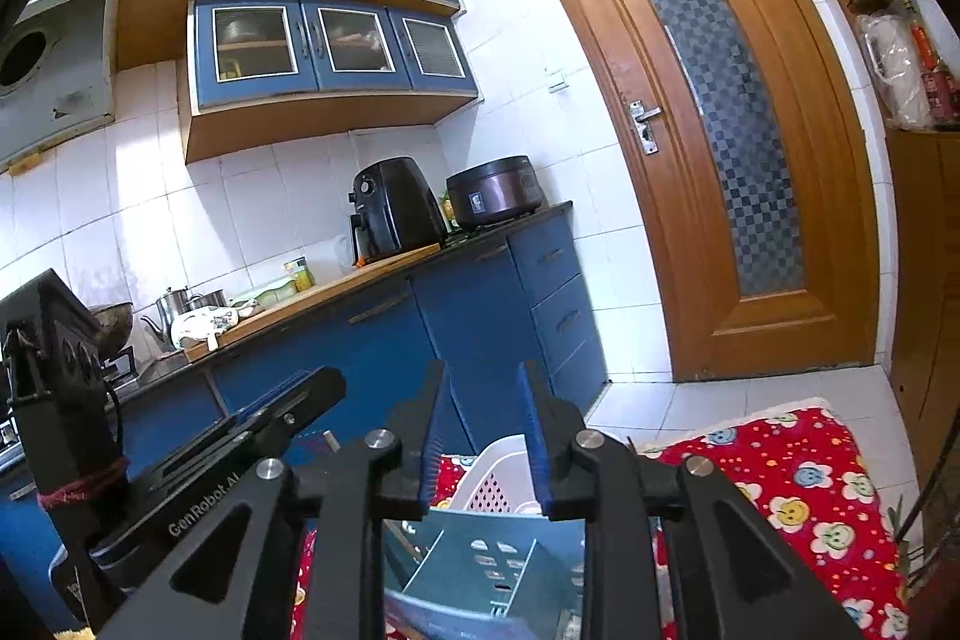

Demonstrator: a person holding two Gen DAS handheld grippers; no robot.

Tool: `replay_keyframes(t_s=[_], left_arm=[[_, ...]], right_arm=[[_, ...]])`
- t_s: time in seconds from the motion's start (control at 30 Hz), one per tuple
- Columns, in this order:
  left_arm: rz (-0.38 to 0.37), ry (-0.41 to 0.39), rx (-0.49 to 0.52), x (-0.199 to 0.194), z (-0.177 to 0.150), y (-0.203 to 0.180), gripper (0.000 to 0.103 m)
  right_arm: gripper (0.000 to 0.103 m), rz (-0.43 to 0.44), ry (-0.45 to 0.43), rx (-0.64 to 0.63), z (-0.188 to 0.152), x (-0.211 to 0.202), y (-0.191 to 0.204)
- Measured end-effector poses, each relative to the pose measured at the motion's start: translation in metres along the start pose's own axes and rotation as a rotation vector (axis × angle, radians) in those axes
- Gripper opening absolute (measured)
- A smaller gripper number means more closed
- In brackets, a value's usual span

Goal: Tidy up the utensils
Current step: 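Open both tools to drop the chopstick and white fork into the caddy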

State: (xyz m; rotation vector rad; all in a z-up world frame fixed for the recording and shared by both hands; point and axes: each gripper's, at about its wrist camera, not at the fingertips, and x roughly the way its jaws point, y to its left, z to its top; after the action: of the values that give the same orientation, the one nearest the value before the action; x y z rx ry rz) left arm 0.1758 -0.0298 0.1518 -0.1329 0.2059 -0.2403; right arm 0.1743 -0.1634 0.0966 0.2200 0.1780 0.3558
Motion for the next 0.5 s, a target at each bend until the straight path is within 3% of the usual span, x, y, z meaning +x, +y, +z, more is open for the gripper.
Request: replay_keyframes(t_s=[0.5], left_arm=[[-0.013,0.047,-0.008,-0.061,0.003,-0.007,0.021]], right_arm=[[0.026,-0.052,0.097,0.026,-0.011,-0.06,0.015]])
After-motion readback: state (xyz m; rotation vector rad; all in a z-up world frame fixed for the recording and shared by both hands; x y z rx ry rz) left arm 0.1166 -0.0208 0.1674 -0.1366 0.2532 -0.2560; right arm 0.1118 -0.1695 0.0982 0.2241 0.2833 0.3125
